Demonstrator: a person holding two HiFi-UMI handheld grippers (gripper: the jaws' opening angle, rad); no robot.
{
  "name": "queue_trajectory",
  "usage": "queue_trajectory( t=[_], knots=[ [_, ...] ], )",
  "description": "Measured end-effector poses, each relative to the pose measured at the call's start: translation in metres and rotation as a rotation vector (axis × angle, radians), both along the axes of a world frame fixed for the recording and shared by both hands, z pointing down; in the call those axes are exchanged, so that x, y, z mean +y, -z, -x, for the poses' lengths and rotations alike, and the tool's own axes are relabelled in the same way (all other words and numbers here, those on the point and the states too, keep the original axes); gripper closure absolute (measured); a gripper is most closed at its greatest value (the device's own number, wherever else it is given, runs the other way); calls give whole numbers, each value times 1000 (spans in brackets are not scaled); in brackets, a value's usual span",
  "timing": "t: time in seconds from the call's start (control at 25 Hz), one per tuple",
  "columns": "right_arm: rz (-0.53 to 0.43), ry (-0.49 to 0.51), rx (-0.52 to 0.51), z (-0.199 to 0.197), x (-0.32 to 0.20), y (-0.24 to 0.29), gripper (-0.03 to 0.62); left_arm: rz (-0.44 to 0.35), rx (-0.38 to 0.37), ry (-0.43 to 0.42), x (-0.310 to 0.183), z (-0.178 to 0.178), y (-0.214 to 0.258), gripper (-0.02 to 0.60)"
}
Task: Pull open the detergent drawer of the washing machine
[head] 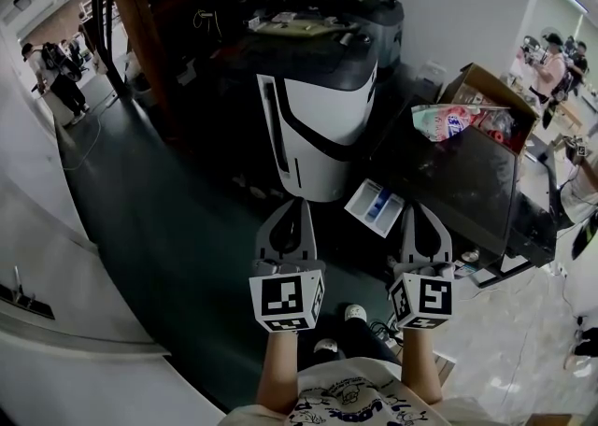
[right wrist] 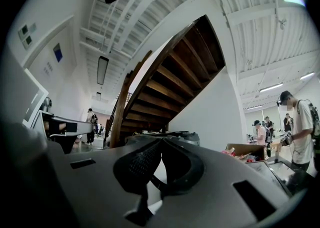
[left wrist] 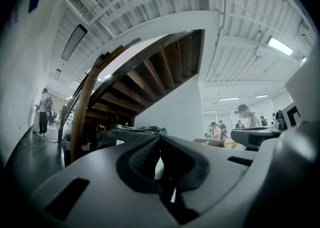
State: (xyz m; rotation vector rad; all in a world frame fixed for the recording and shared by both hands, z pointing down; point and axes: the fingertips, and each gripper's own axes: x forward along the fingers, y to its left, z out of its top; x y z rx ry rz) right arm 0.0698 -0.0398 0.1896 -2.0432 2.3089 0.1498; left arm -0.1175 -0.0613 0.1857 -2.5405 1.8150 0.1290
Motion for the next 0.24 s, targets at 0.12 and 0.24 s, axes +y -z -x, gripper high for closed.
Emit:
queue_trajectory(
  t=[0.12,0.24],
  knots=[
    [0,1,1,0,0,-1,583,1,-2,-2,-1,-2,-2,568],
    [-4,2,8,2,-1,-3,583,3,-8,-1,-2,-1,-6,568]
  ],
)
